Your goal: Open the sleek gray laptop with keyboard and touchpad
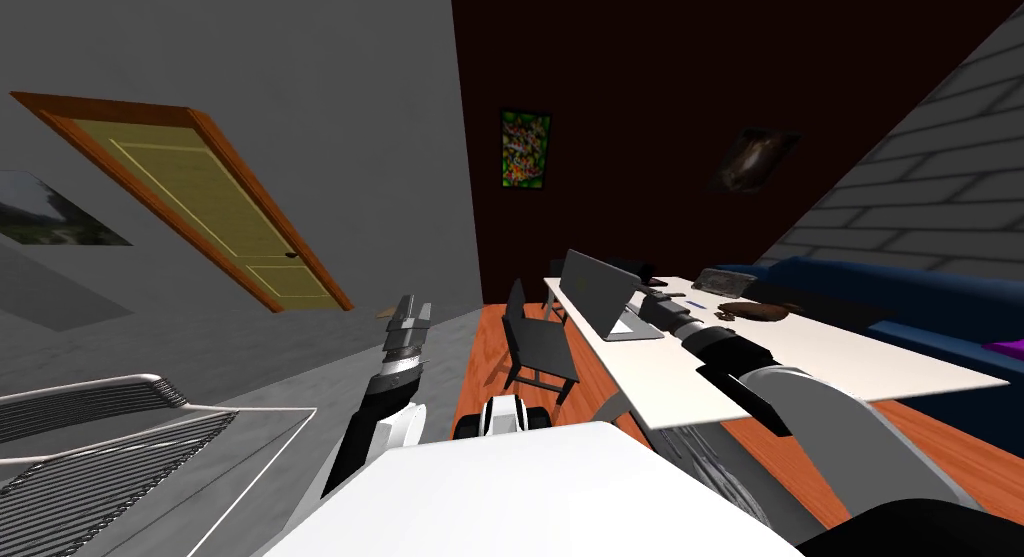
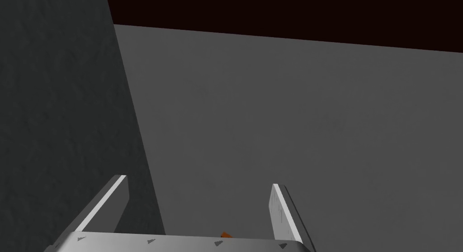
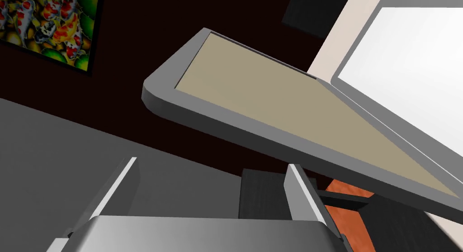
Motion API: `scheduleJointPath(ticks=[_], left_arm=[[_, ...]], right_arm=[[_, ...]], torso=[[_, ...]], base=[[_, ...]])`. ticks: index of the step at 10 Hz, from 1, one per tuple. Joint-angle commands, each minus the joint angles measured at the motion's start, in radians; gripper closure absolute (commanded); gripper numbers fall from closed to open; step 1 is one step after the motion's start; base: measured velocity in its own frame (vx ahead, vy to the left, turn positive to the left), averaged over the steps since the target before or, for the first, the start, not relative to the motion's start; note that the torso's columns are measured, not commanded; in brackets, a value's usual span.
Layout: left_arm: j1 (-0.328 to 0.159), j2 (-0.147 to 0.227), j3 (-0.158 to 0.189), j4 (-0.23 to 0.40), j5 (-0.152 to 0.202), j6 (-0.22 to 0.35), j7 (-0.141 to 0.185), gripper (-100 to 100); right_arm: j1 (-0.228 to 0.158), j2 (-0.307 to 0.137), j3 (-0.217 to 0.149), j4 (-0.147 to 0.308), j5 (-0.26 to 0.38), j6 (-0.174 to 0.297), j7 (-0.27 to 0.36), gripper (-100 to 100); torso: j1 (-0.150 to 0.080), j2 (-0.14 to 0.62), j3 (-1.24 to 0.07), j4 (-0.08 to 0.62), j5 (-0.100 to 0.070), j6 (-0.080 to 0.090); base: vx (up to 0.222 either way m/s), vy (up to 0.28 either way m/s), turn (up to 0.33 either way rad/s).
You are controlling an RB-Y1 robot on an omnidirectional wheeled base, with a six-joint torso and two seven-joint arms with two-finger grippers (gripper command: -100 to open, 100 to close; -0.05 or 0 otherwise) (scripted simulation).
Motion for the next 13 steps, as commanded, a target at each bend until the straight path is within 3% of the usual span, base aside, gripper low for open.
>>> scheduleJointPath(ticks=[1, 4, 7, 8, 9, 13], left_arm=[[0.0, 0.0, 0.0, 0.0, 0.0, 0.0, 0.0, 0], [0.0, 0.0, 0.0, 0.0, 0.0, 0.0, 0.0, 0], [0.0, 0.0, 0.0, 0.0, 0.0, 0.0, 0.0, 0], [0.0, 0.0, 0.0, 0.0, 0.0, 0.0, 0.0, 0], [0.0, 0.0, 0.0, 0.0, 0.0, 0.0, 0.0, 0], [0.0, 0.0, 0.0, 0.0, 0.0, 0.0, 0.0, 0]], right_arm=[[-0.004, -0.019, -0.022, 0.002, 0.056, -0.004, 0.023, -100], [-0.008, -0.046, -0.052, 0.009, 0.11, -0.011, 0.056, -100], [-0.002, -0.046, -0.056, 0.004, 0.1, -0.015, 0.044, -100], [-0.002, -0.047, -0.057, 0.004, 0.1, -0.016, 0.041, 100], [-0.008, -0.061, -0.058, 0.04, 0.061, -0.02, 0.002, 100], [-0.021, -0.09, -0.059, 0.111, -0.015, -0.027, -0.077, 100]], torso=[[0.001, 0.0, 0.0, 0.0, 0.0, 0.0], [0.0, 0.0, 0.0, 0.0, 0.0, 0.0], [0.001, -0.005, -0.003, -0.001, 0.001, -0.001], [0.0, -0.003, -0.002, -0.001, 0.0, -0.001], [0.0, 0.0, 0.0, 0.0, 0.0, -0.001], [-0.001, 0.001, 0.0, 0.0, 0.0, 0.0]], base=[[0.01, -0.01, 0.055], [0.007, -0.01, 0.069], [0.053, 0.003, -0.004], [0.0, 0.0, 0.0], [0.01, -0.048, -0.04], [0.0, -0.101, -0.033]])
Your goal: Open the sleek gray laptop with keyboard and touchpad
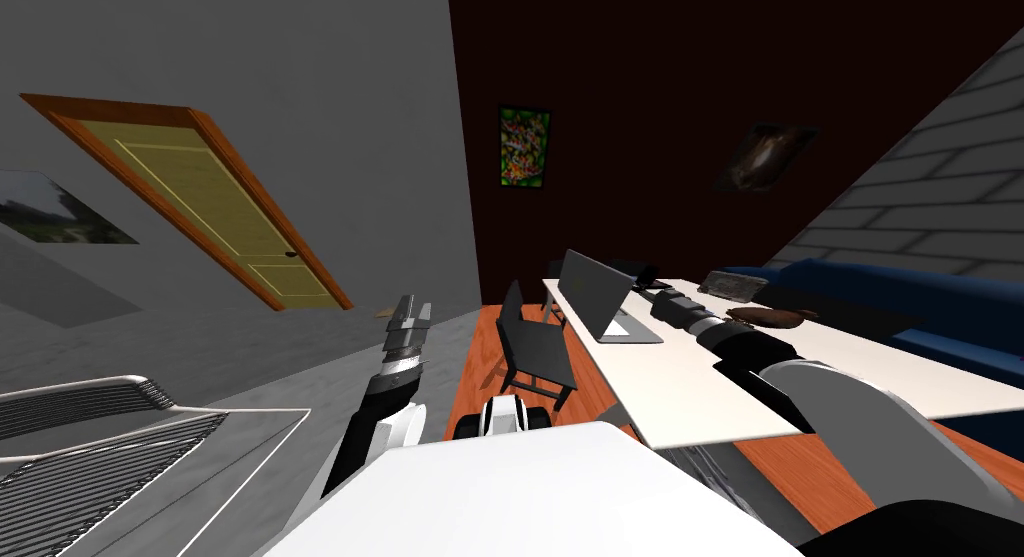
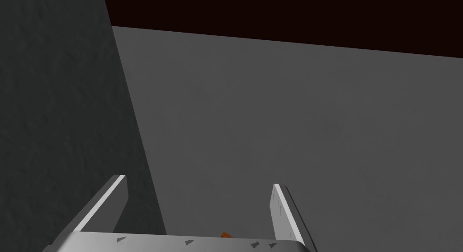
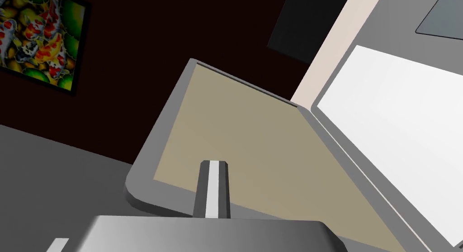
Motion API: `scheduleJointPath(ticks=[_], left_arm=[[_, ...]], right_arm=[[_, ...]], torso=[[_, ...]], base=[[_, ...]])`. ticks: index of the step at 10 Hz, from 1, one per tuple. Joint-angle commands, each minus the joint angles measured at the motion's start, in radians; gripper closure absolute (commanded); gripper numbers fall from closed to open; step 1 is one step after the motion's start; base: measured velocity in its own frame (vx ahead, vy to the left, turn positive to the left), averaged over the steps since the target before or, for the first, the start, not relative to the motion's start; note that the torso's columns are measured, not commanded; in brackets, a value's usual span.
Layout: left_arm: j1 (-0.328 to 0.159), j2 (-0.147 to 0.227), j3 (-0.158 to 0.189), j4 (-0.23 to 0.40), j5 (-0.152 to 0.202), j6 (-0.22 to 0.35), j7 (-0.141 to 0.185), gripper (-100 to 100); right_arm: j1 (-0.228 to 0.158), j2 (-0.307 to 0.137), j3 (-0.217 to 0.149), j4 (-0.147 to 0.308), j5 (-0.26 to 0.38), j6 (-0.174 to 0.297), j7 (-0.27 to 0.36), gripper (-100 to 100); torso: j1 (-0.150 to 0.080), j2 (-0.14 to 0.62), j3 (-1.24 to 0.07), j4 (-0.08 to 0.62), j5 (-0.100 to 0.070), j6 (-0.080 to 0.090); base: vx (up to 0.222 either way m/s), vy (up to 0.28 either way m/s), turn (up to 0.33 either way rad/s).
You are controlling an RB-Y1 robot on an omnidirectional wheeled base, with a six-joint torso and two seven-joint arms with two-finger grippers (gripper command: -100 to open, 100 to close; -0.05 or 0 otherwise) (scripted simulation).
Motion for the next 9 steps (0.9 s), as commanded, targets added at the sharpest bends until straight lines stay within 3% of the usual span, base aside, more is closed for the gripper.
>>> scheduleJointPath(ticks=[1, 4, 5, 6, 9], left_arm=[[0.0, 0.0, 0.0, 0.0, 0.0, 0.0, 0.0, 0], [0.0, 0.0, 0.0, 0.0, 0.0, 0.0, 0.0, 0], [0.0, 0.0, 0.0, 0.0, 0.0, 0.0, 0.0, 0], [0.0, 0.0, 0.0, 0.0, 0.0, 0.0, 0.0, 0], [0.0, 0.0, 0.0, 0.0, 0.0, 0.0, 0.0, 0]], right_arm=[[-0.008, -0.019, -0.001, 0.047, -0.051, -0.005, -0.053, 100], [-0.018, -0.041, -0.001, 0.101, -0.108, -0.01, -0.112, 100], [-0.015, -0.035, -0.002, 0.088, -0.095, -0.009, -0.098, 100], [-0.019, -0.036, -0.012, 0.092, -0.07, -0.001, -0.106, -100], [-0.03, -0.037, -0.041, 0.097, 0.005, 0.02, -0.113, -100]], torso=[[0.003, 0.0, 0.0, 0.0, 0.001, 0.0], [0.003, 0.0, 0.0, 0.0, 0.001, 0.0], [0.002, -0.001, 0.0, 0.0, 0.001, 0.0], [0.004, -0.001, 0.0, 0.0, 0.001, 0.0], [0.002, 0.002, 0.001, 0.001, 0.001, 0.0]], base=[[-0.006, -0.08, -0.03], [-0.005, -0.069, -0.029], [0.001, -0.033, -0.003], [-0.055, -0.011, -0.047], [-0.077, -0.014, -0.052]])
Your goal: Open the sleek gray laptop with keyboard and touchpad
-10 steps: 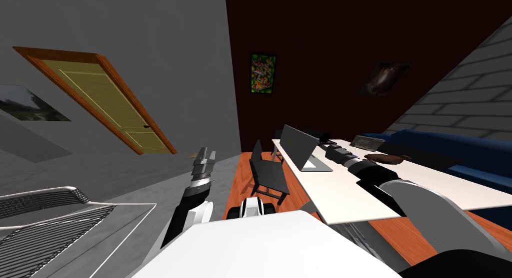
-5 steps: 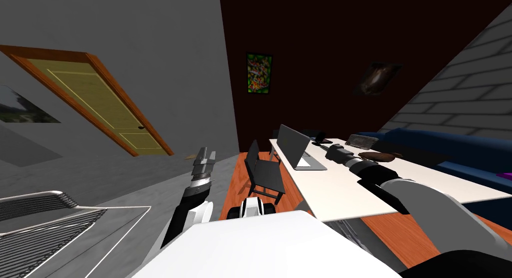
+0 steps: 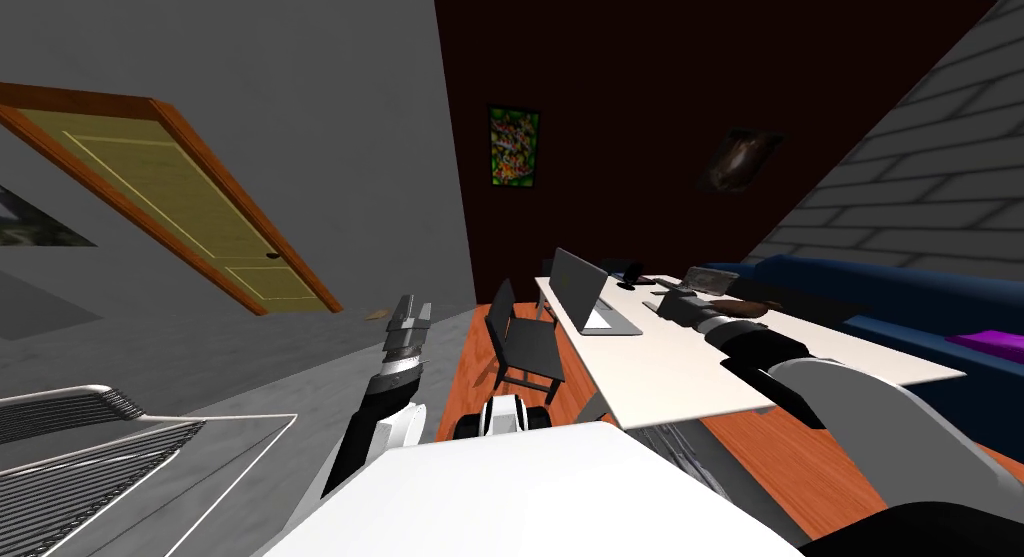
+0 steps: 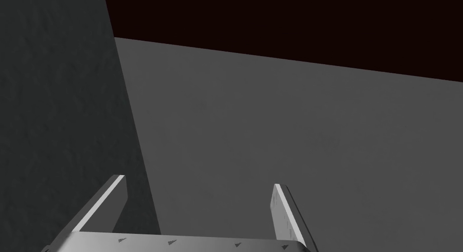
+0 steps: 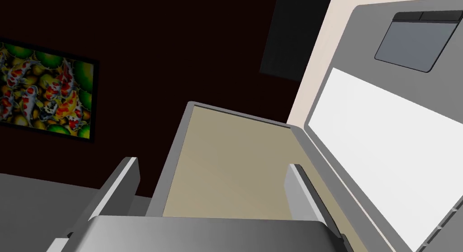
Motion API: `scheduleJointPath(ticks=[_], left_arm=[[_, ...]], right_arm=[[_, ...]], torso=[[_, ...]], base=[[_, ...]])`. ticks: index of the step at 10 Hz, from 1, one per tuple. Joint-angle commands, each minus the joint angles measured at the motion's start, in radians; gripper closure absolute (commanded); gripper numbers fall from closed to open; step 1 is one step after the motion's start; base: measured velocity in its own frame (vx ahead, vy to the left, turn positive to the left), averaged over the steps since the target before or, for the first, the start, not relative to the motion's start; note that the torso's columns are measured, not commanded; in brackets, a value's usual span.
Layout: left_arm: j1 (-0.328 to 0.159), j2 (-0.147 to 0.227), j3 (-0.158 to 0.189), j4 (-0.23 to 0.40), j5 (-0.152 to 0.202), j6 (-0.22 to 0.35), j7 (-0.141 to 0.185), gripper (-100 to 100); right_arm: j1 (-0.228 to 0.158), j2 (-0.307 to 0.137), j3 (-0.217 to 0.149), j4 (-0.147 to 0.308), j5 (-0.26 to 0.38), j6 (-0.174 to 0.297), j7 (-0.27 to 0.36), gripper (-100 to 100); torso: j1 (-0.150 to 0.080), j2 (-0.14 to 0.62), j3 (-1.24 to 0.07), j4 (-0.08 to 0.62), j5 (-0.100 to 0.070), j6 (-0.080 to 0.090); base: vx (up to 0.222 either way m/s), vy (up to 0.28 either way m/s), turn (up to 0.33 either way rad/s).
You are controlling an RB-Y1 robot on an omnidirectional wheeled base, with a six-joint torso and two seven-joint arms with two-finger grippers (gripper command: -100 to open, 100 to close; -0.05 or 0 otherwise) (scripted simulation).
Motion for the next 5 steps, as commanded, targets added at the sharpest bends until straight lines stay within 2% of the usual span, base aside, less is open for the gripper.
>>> scheduleJointPath(ticks=[1, 5], left_arm=[[0.0, 0.0, 0.0, 0.0, 0.0, 0.0, 0.0, 0], [0.0, 0.0, 0.0, 0.0, 0.0, 0.0, 0.0, 0]], right_arm=[[-0.01, 0.0, -0.023, 0.007, 0.059, 0.017, -0.001, -100], [-0.019, -0.003, -0.056, 0.012, 0.147, 0.037, -0.001, -100]], torso=[[-0.001, -0.002, -0.001, -0.001, 0.0, 0.0], [0.0, -0.003, -0.002, -0.001, 0.0, 0.0]], base=[[-0.045, -0.02, -0.043], [-0.028, -0.014, -0.014]])
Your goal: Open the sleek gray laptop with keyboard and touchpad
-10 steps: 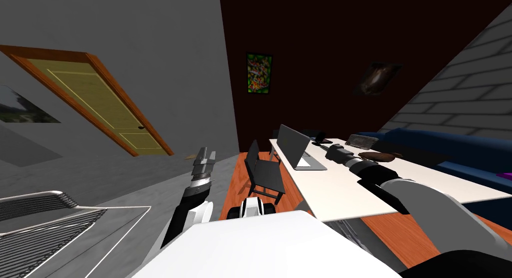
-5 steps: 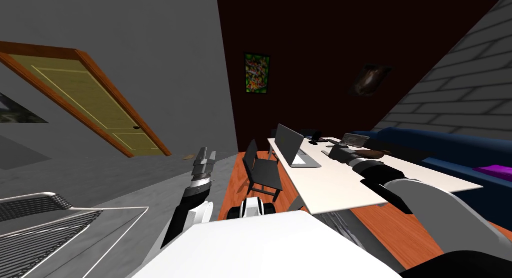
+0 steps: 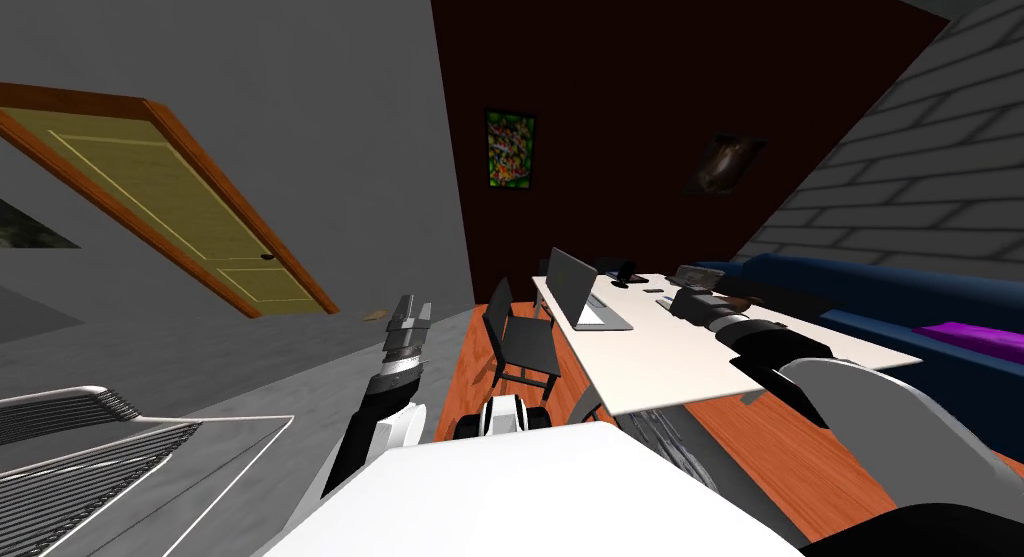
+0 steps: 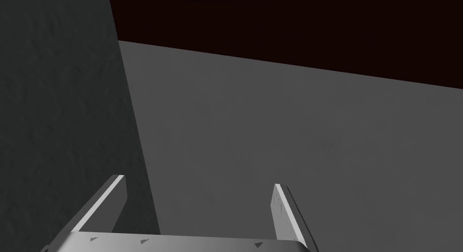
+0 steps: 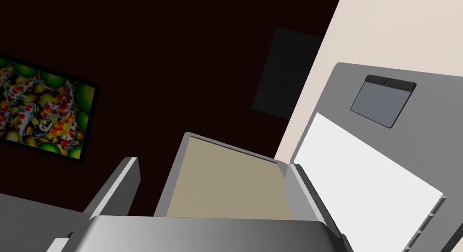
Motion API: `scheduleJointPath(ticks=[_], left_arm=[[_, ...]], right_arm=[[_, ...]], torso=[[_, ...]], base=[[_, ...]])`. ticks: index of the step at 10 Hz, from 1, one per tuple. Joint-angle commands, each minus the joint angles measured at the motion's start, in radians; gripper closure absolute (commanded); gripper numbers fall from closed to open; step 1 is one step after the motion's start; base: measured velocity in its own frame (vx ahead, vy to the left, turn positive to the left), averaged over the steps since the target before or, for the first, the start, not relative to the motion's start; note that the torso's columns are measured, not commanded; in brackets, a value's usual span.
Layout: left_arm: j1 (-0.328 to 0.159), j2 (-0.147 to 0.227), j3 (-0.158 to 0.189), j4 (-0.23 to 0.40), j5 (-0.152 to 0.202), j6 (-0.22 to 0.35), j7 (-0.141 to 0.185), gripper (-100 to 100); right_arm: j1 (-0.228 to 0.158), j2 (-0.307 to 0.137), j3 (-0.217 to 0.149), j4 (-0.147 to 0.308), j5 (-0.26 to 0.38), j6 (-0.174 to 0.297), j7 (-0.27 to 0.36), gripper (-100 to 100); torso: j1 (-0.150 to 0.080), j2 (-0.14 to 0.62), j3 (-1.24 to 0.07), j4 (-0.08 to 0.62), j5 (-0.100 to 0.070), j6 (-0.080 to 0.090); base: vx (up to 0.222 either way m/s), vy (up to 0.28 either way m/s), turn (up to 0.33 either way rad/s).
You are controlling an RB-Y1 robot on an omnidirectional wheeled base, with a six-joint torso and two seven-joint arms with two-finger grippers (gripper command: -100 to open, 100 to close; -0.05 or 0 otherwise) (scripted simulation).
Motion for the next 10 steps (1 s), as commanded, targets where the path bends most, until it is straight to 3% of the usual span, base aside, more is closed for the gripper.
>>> scheduleJointPath(ticks=[1, 5, 10], left_arm=[[0.0, 0.0, 0.0, 0.0, 0.0, 0.0, 0.0, 0], [0.0, 0.0, 0.0, 0.0, 0.0, 0.0, 0.0, 0], [0.0, 0.0, 0.0, 0.0, 0.0, 0.0, 0.0, 0]], right_arm=[[-0.002, -0.002, -0.02, -0.003, 0.051, 0.008, -0.002, -100], [-0.001, -0.007, -0.049, -0.003, 0.12, 0.008, 0.02, -100], [0.016, -0.034, -0.012, -0.039, 0.137, -0.003, 0.078, -100]], torso=[[0.0, 0.001, 0.0, 0.0, 0.0, 0.0], [0.0, 0.001, 0.001, 0.0, 0.0, 0.0], [0.001, -0.001, -0.001, 0.0, 0.0, 0.0]], base=[[-0.023, -0.002, 0.001], [-0.025, 0.008, 0.036], [0.042, 0.182, 0.201]])
